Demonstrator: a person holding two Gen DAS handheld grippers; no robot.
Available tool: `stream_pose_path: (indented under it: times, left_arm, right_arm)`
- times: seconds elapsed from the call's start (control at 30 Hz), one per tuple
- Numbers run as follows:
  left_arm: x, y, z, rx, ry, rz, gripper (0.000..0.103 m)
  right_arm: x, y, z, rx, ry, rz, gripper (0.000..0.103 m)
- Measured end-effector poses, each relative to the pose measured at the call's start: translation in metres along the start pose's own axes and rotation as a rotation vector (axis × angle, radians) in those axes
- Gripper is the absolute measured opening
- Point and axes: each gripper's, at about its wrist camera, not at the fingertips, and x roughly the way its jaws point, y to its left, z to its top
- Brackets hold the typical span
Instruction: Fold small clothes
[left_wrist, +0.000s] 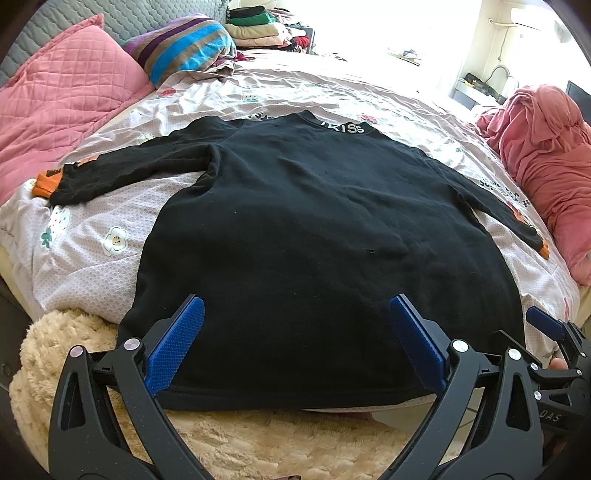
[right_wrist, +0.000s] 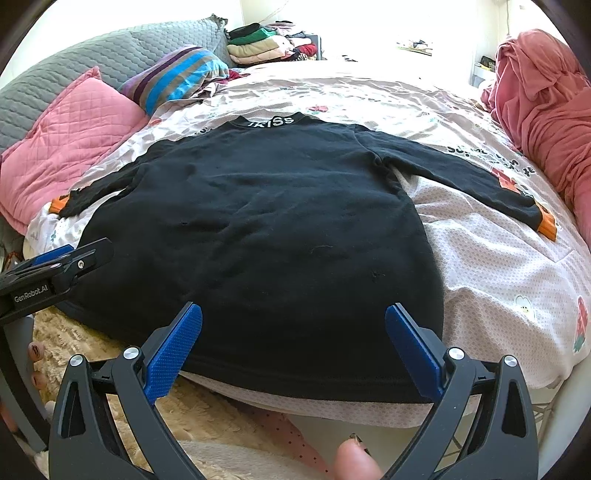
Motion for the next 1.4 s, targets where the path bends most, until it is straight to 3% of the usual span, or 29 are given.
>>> stream_pose_path:
  times: [1.03, 1.4]
  left_arm:
    - [-0.003, 0.0, 0.001, 0.005, -0.004, 0.001, 0.094]
    - [0.001, -0.001, 0.013, 0.001, -0.002, 0.003, 0.094]
  right_arm:
    - [0.003, 0.003, -0.001, -0.004, -0.003, 0.006, 0.099]
    - [0.007, 0.001, 0.017, -0.011, -0.031, 0.017, 0.099]
